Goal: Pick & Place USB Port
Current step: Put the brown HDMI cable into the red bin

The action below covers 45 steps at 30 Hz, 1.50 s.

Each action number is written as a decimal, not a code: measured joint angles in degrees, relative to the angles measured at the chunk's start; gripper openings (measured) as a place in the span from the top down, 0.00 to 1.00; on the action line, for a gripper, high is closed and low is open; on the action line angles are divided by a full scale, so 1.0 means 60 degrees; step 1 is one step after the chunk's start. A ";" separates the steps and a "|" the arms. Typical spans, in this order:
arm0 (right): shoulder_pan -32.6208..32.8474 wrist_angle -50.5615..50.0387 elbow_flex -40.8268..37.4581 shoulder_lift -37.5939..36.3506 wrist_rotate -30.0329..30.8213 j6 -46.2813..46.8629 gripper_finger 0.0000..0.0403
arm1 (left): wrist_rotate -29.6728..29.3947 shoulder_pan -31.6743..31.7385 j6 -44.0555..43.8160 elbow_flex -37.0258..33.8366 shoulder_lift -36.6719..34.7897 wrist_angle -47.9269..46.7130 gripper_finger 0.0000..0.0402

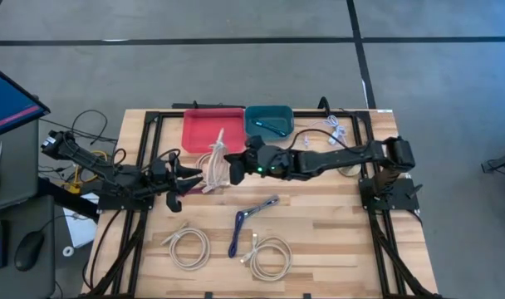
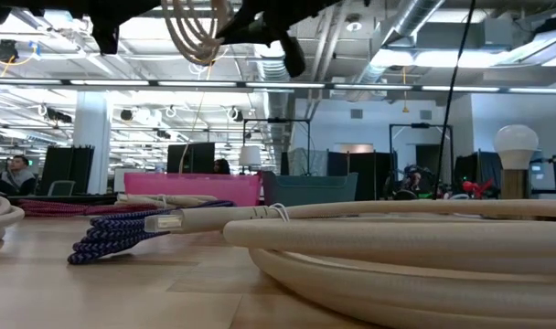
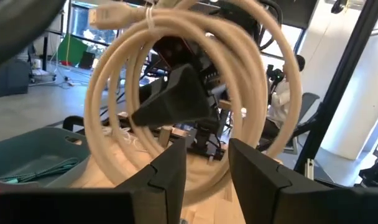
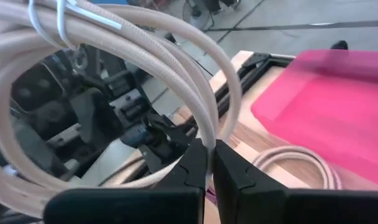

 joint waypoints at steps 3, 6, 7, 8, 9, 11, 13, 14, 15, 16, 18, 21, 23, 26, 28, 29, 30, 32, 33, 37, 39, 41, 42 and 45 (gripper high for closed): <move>-0.0082 -0.0028 0.0329 0.0197 -0.0035 -0.0004 1.00 | 0.0053 0.0000 -0.0015 0.0000 0.0000 0.0000 0.70; -0.0209 -0.0084 0.0450 0.0221 -0.0191 -0.0004 1.00 | 0.0073 0.0000 -0.0015 0.0000 0.0000 0.0000 0.70; -0.0240 -0.0066 0.0467 0.0222 -0.0188 -0.0004 1.00 | 0.0073 0.0000 -0.0015 0.0000 0.0000 0.0000 0.70; -0.0258 -0.0060 0.0475 0.0219 -0.0181 -0.0004 1.00 | 0.0073 0.0000 -0.0015 0.0000 0.0000 0.0000 0.70; -0.0308 -0.0049 0.0475 0.0219 -0.0181 -0.0004 1.00 | 0.0073 0.0000 -0.0015 0.0000 0.0000 0.0000 0.71; -0.0392 -0.0066 0.0475 0.0219 -0.0184 -0.0004 1.00 | 0.0073 0.0000 -0.0015 0.0000 0.0000 0.0000 0.71; -0.0457 -0.0064 0.0475 0.0219 -0.0193 -0.0004 1.00 | 0.0073 0.0000 -0.0015 0.0000 0.0000 0.0000 0.71; -0.0497 -0.0061 0.0475 0.0219 -0.0195 0.0000 1.00 | 0.0076 0.0000 -0.0015 0.0000 0.0000 0.0000 0.71; -0.0509 -0.0061 0.0475 0.0219 -0.0199 0.0000 1.00 | 0.0076 0.0000 -0.0015 0.0000 0.0000 0.0002 0.71; -0.0526 -0.0065 0.0475 0.0219 -0.0199 0.0000 1.00 | 0.0076 0.0000 -0.0015 0.0000 0.0000 0.0000 0.71; -0.0552 -0.0063 0.0475 0.0219 -0.0199 0.0000 1.00 | 0.0076 0.0000 -0.0015 0.0000 0.0000 0.0000 0.71; -0.0548 -0.0061 0.0475 0.0219 -0.0203 0.0000 1.00 | 0.0076 0.0000 -0.0015 0.0000 0.0000 0.0000 0.71; -0.0538 -0.0036 0.0475 0.0219 -0.0238 0.0000 1.00 | 0.0076 0.0000 -0.0015 0.0000 0.0000 0.0000 0.71; -0.0484 0.0091 0.0475 0.0219 -0.0307 0.0022 1.00 | 0.0076 0.0000 -0.0015 0.0000 0.0000 0.0000 0.71; -0.0466 0.0158 0.0475 0.0219 -0.0310 0.0027 1.00 | 0.0076 0.0000 -0.0015 0.0000 0.0000 0.0000 0.71; -0.0457 0.0188 0.0475 0.0219 -0.0314 0.0029 1.00 | 0.0076 0.0000 -0.0015 0.0000 0.0000 0.0002 0.71; -0.0429 0.0190 0.0475 0.0219 -0.0319 0.0025 1.00 | 0.0076 0.0000 -0.0015 0.0000 0.0000 0.0000 0.71; -0.0410 0.0190 0.0475 0.0219 -0.0319 0.0029 1.00 | 0.0076 0.0000 -0.0015 0.0000 0.0000 0.0000 0.71; -0.0407 0.0193 0.0475 0.0219 -0.0341 0.0028 1.00 | 0.0076 0.0000 -0.0015 0.0000 0.0000 0.0000 0.71; -0.0347 0.0269 0.0475 0.0219 -0.0399 0.0025 1.00 | 0.0076 0.0000 -0.0015 0.0000 0.0000 0.0000 0.71; -0.0316 0.0296 0.0475 0.0219 -0.0399 0.0026 1.00 | 0.0076 0.0000 -0.0018 0.0000 0.0000 0.0003 0.71; -0.0283 0.0303 0.0475 0.0219 -0.0399 0.0028 1.00 | 0.0076 0.0000 -0.0021 0.0000 0.0000 0.0004 0.71; -0.0279 0.0307 0.0475 0.0219 -0.0410 0.0038 1.00 | 0.0080 0.0000 -0.0058 0.0000 0.0000 0.0004 0.71; -0.0275 0.0307 0.0475 0.0219 -0.0410 0.0188 1.00 | 0.0102 0.0000 -0.0253 0.0000 0.0000 0.0039 0.71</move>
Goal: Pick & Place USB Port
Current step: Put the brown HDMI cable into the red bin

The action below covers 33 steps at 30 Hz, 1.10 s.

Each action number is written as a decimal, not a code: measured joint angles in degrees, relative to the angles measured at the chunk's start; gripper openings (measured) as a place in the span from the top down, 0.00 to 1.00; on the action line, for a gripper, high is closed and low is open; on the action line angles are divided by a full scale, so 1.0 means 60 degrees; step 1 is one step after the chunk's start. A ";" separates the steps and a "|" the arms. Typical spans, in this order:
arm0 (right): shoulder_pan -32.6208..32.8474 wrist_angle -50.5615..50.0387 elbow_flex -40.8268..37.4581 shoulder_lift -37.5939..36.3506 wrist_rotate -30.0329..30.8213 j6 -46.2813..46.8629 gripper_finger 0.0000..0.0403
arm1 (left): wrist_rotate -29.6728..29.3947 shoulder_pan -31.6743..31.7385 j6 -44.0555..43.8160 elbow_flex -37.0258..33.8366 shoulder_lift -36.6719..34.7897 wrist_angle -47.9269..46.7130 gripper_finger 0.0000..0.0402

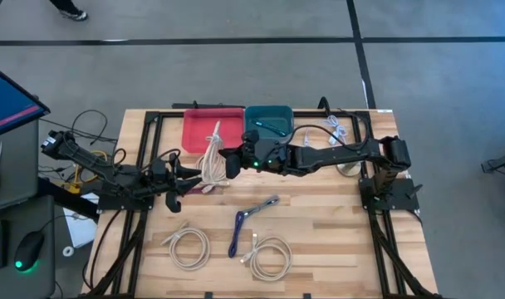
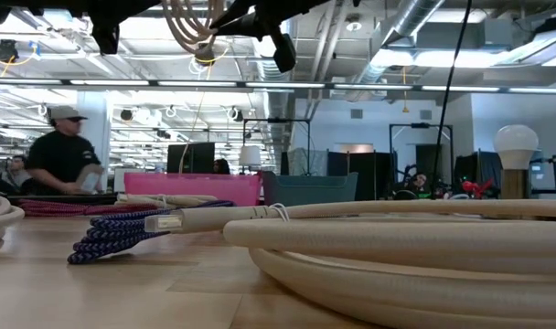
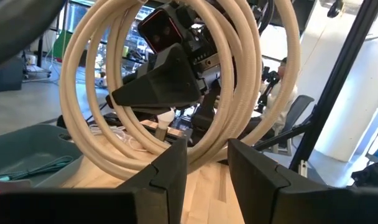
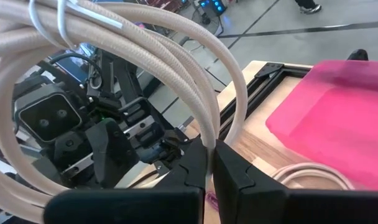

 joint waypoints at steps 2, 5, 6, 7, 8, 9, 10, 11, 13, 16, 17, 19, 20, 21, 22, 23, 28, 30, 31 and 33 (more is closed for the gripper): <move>-0.0001 0.0000 0.0000 0.0000 0.0018 -0.0002 1.00 | -0.0002 0.0000 -0.0013 0.0000 0.0002 0.0016 0.71; -0.0007 -0.0003 0.0000 0.0000 0.0036 -0.0002 1.00 | -0.0007 0.0001 -0.0013 0.0000 0.0072 0.0032 0.71; -0.0007 -0.0004 0.0000 0.0000 0.0036 0.0001 1.00 | -0.0007 0.0000 -0.0015 0.0000 0.0116 0.0034 0.71; -0.0007 -0.0004 0.0000 0.0000 0.0041 0.0031 1.00 | -0.0008 0.0000 -0.0017 0.0000 0.0185 0.0066 0.71; -0.0007 -0.0004 0.0000 0.0000 0.0044 0.0077 1.00 | -0.0010 0.0000 -0.0022 0.0001 0.0276 0.0104 0.71; -0.0007 -0.0004 0.0000 0.0000 0.0052 0.0119 1.00 | -0.0011 0.0000 -0.0060 0.0004 0.0374 0.0126 0.71; -0.0007 -0.0007 0.0000 0.0000 0.0058 0.0144 1.00 | -0.0011 0.0000 -0.0115 0.0004 0.0495 0.0190 0.72; -0.0007 -0.0007 0.0000 0.0000 0.0059 0.0148 1.00 | -0.0017 0.0000 -0.0199 0.0004 0.0619 0.0268 0.72; -0.0007 -0.0011 0.0000 0.0000 0.0062 0.0158 1.00 | -0.0033 0.0000 -0.0265 0.0004 0.0891 0.0426 0.72; -0.0007 -0.0015 -0.0002 0.0000 0.0062 0.0162 1.00 | -0.0033 0.0000 -0.0265 0.0004 0.1270 0.0794 0.72; -0.0007 -0.0015 -0.0004 -0.0002 0.0062 0.0162 1.00 | -0.0035 0.0000 -0.0265 0.0004 0.1364 0.0954 0.72; -0.0007 -0.0038 -0.0004 -0.0009 0.0062 0.0162 1.00 | -0.0034 0.0000 -0.0268 0.0004 0.1491 0.1209 0.72; -0.0007 -0.0068 -0.0004 -0.0011 0.0066 0.0159 1.00 | -0.0031 0.0000 -0.0270 0.0004 0.1514 0.1319 0.72; -0.0007 -0.0112 -0.0004 -0.0011 0.0074 0.0163 1.00 | -0.0031 0.0000 -0.0270 0.0004 0.1512 0.1374 0.72; -0.0007 -0.0157 -0.0004 -0.0011 0.0095 0.0169 1.00 | -0.0028 0.0000 -0.0268 0.0004 0.1512 0.1428 0.72; -0.0007 -0.0194 -0.0004 -0.0011 0.0105 0.0166 1.00 | -0.0027 0.0000 -0.0268 0.0004 0.1511 0.1451 0.72; 0.0013 -0.0299 -0.0004 -0.0011 0.0060 0.0169 1.00 | -0.0108 0.0000 -0.0265 0.0004 0.1508 0.1448 0.72; 0.0058 -0.0300 -0.0004 -0.0011 0.0056 0.0168 1.00 | -0.0337 0.0002 -0.0217 0.0004 0.1508 0.1451 0.72; 0.0093 -0.0302 -0.0004 -0.0011 0.0036 0.0163 1.00 | -0.0453 0.0005 -0.0177 0.0004 0.1505 0.1458 0.72; 0.0166 -0.0308 -0.0004 -0.0011 0.0036 0.0166 1.00 | -0.0595 0.0003 -0.0055 0.0004 0.1501 0.1450 0.72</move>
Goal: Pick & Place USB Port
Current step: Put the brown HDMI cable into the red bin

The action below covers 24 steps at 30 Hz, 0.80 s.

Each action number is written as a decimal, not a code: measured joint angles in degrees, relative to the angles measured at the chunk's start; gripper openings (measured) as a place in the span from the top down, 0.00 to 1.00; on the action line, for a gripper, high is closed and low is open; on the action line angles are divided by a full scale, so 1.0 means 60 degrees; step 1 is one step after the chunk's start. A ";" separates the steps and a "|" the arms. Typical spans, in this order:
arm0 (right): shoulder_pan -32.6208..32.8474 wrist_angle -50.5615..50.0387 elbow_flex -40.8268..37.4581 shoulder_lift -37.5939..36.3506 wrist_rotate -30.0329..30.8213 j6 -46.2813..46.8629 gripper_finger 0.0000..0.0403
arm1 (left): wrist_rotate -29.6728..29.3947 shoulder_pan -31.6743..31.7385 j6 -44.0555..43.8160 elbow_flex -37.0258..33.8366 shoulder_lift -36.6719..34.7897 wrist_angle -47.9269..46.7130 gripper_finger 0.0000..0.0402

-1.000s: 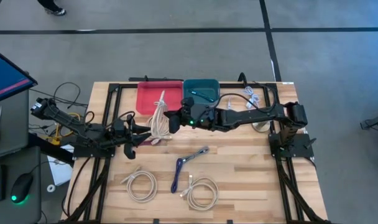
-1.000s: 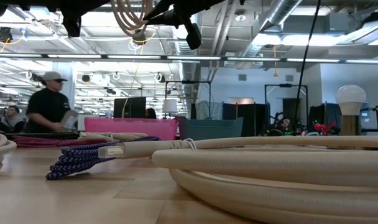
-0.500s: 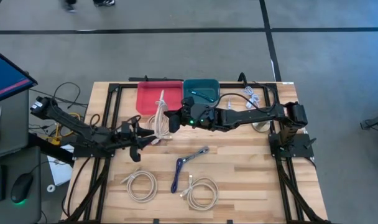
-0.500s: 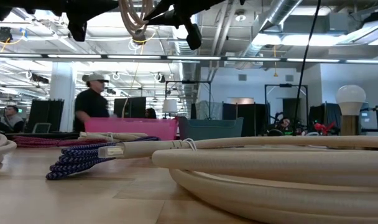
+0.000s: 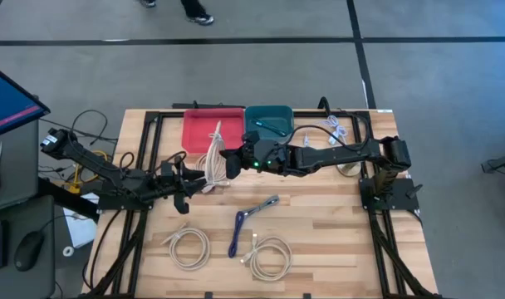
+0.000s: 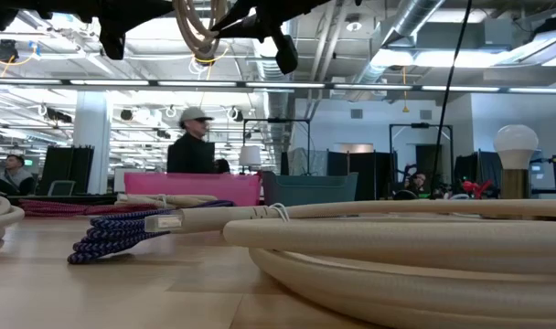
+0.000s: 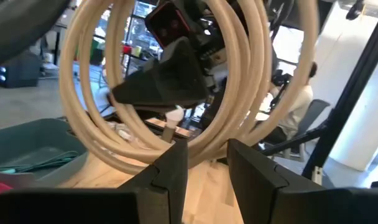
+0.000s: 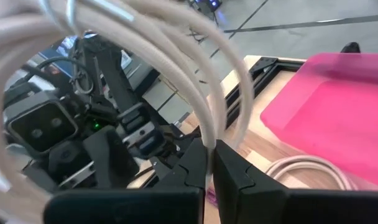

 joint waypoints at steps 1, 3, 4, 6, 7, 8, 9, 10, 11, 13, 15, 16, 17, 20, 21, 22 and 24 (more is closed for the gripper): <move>0.0025 0.0005 0.0000 0.0000 0.0000 -0.0004 1.00 | -0.0006 -0.0003 0.0052 0.0000 0.0003 -0.0002 0.72; 0.0070 0.0009 0.0000 -0.0004 0.0004 -0.0004 1.00 | -0.0016 -0.0003 0.0077 0.0000 0.0000 0.0001 0.72; 0.0071 0.0009 0.0000 -0.0004 0.0001 -0.0004 1.00 | -0.0017 -0.0003 0.0077 0.0000 0.0000 0.0001 0.72; 0.0067 0.0009 0.0000 -0.0004 0.0000 0.0000 1.00 | -0.0009 -0.0003 0.0074 0.0000 0.0000 0.0003 0.72; 0.0067 0.0009 0.0000 -0.0004 -0.0001 0.0000 1.00 | -0.0008 -0.0003 0.0075 0.0000 0.0000 0.0006 0.72; 0.0068 0.0009 0.0000 -0.0004 -0.0004 0.0000 1.00 | -0.0005 -0.0003 0.0074 0.0000 0.0000 0.0012 0.72; 0.0068 0.0009 0.0000 -0.0004 -0.0007 0.0000 1.00 | 0.0008 -0.0003 0.0069 0.0000 0.0000 0.0028 0.72; 0.0068 0.0005 0.0000 -0.0004 -0.0011 0.0000 1.00 | 0.0071 0.0001 0.0056 0.0000 0.0000 0.0061 0.72; 0.0071 0.0002 0.0000 -0.0004 -0.0018 0.0000 1.00 | 0.0224 0.0001 0.0052 0.0000 0.0000 0.0094 0.72; 0.0074 -0.0015 0.0000 -0.0004 -0.0047 0.0004 1.00 | 0.0504 0.0002 0.0048 0.0000 0.0000 0.0221 0.72; 0.0078 -0.0020 0.0000 -0.0004 -0.0047 0.0004 1.00 | 0.0625 0.0001 0.0050 0.0000 0.0000 0.0304 0.72; 0.0078 -0.0016 0.0000 -0.0004 -0.0047 0.0004 1.00 | 0.0628 0.0001 0.0048 0.0000 0.0000 0.0311 0.72; 0.0078 -0.0016 0.0000 -0.0004 -0.0047 0.0004 1.00 | 0.0628 0.0006 0.0050 0.0000 0.0000 0.0319 0.72; 0.0078 -0.0012 0.0000 -0.0004 -0.0047 0.0004 1.00 | 0.0628 0.0008 0.0057 0.0000 0.0000 0.0340 0.72; 0.0078 -0.0007 0.0000 -0.0004 -0.0047 0.0004 1.00 | 0.0632 0.0008 0.0063 0.0000 0.0000 0.0345 0.72; 0.0078 0.0001 0.0000 -0.0004 -0.0047 0.0004 1.00 | 0.0632 0.0008 0.0067 0.0000 0.0000 0.0361 0.72; 0.0078 0.0005 0.0000 -0.0004 -0.0047 0.0004 1.00 | 0.0632 0.0008 0.0070 0.0000 0.0003 0.0365 0.72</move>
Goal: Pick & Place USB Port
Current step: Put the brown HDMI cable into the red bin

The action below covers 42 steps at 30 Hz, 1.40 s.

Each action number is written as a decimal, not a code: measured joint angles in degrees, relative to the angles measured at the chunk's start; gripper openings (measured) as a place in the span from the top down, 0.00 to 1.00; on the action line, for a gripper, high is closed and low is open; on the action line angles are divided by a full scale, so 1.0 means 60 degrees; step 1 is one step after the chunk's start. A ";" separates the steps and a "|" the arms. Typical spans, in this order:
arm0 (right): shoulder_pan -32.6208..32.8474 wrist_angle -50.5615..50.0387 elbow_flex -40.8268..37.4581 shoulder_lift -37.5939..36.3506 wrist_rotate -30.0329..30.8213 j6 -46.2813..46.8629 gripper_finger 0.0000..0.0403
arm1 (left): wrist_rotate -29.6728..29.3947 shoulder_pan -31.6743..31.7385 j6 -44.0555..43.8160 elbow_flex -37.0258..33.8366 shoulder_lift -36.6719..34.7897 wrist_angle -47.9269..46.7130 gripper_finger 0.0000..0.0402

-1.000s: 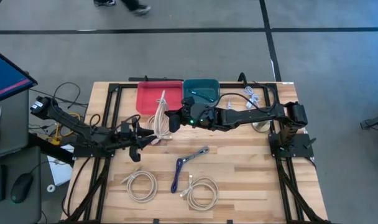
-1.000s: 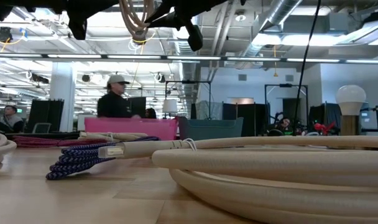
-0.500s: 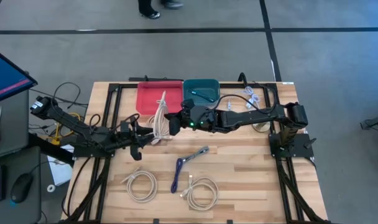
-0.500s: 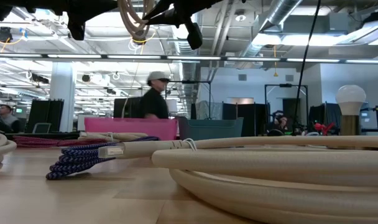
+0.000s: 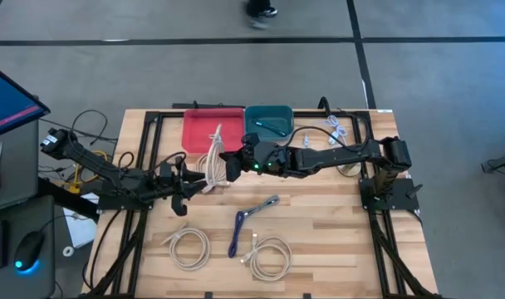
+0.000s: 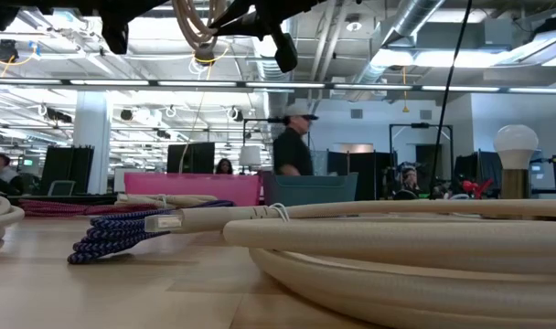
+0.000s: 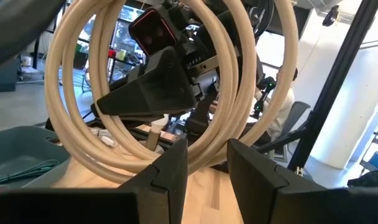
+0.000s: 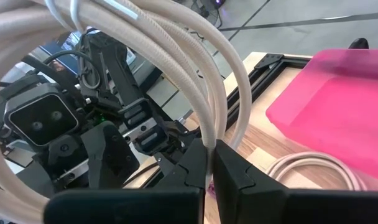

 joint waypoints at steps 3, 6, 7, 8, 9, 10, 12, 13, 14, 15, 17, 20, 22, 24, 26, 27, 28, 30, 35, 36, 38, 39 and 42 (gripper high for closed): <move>0.0000 0.0002 -0.0001 0.0001 0.0004 0.0000 1.00 | 0.0000 0.0000 0.0004 0.0000 0.0125 0.0030 0.75; 0.0000 0.0041 -0.0007 0.0007 0.0000 -0.0004 1.00 | 0.0026 0.0001 -0.0018 0.0000 0.0369 0.0119 0.82; 0.0000 0.0043 -0.0011 0.0006 -0.0004 -0.0004 1.00 | 0.0087 0.0007 -0.0018 0.0000 0.0455 0.0166 0.85; 0.0000 0.0043 -0.0011 0.0007 -0.0004 -0.0004 1.00 | 0.0122 0.0007 -0.0019 0.0000 0.0549 0.0261 0.88; 0.0000 0.0042 -0.0015 0.0007 -0.0004 -0.0004 1.00 | 0.0158 0.0007 -0.0022 0.0000 0.0650 0.0384 0.91; 0.0000 0.0053 -0.0015 0.0007 -0.0005 -0.0004 1.00 | 0.0171 0.0004 -0.0025 0.0000 0.0737 0.0504 0.94; 0.0000 0.0092 -0.0011 0.0007 -0.0004 -0.0004 1.00 | 0.0155 0.0007 -0.0029 0.0000 0.0840 0.0705 0.98; 0.0000 0.0105 -0.0015 0.0007 -0.0007 -0.0004 1.00 | 0.0115 0.0005 -0.0028 0.0000 0.0876 0.0802 0.99; 0.0000 0.0103 -0.0015 0.0007 -0.0004 -0.0004 1.00 | 0.0075 0.0004 -0.0027 0.0000 0.0892 0.0829 0.99; 0.0000 0.0102 -0.0012 0.0007 0.0000 -0.0004 1.00 | 0.0059 0.0004 -0.0025 0.0000 0.0890 0.0836 0.99; 0.0000 0.0102 -0.0011 0.0007 0.0000 -0.0004 1.00 | 0.0041 0.0004 -0.0025 0.0000 0.0890 0.0863 0.99; 0.0000 0.0098 -0.0011 0.0007 -0.0004 -0.0001 1.00 | 0.0125 0.0004 -0.0118 0.0000 0.0890 0.0910 0.98; 0.0000 0.0102 -0.0011 0.0007 -0.0004 -0.0003 1.00 | 0.0147 0.0004 -0.0388 0.0000 0.0890 0.0949 0.97; 0.0000 0.0082 -0.0011 0.0007 -0.0004 -0.0004 1.00 | 0.0272 0.0007 -0.0436 0.0000 0.0890 0.0963 0.95; 0.0000 0.0069 -0.0011 0.0007 -0.0006 -0.0006 1.00 | 0.0351 0.0003 -0.0613 0.0000 0.0890 0.0965 0.91; 0.0000 0.0069 -0.0011 0.0007 -0.0010 -0.0007 1.00 | 0.0372 0.0000 -0.0731 0.0000 0.0890 0.0969 0.89; -0.0008 0.0069 -0.0011 0.0007 -0.0029 -0.0007 1.00 | 0.0384 0.0000 -0.0768 0.0000 0.0890 0.0969 0.86; -0.0067 0.0066 -0.0011 0.0007 -0.0149 -0.0007 1.00 | 0.0390 0.0000 -0.0783 0.0000 0.0890 0.0973 0.80; -0.0287 -0.0021 -0.0011 0.0007 -0.0996 0.0187 1.00 | 0.0397 0.0000 -0.0708 0.0000 0.0890 0.0965 0.64; -0.0359 -0.0094 -0.0011 0.0007 -0.1309 0.0372 1.00 | 0.0397 0.0000 -0.0470 0.0000 0.0890 0.0966 0.61; -0.0504 -0.0224 -0.0011 0.0011 -0.1894 0.0532 1.00 | 0.0345 0.0003 0.0337 0.0000 0.0890 0.0988 0.57; -0.0551 -0.0257 -0.0011 0.0021 -0.2068 0.0552 1.00 | 0.0325 0.0007 0.0745 0.0000 0.0890 0.0998 0.56; -0.0583 -0.0246 -0.0011 0.0022 -0.2312 0.0576 1.00 | 0.0052 0.0007 0.1550 0.0087 0.0890 0.0969 0.54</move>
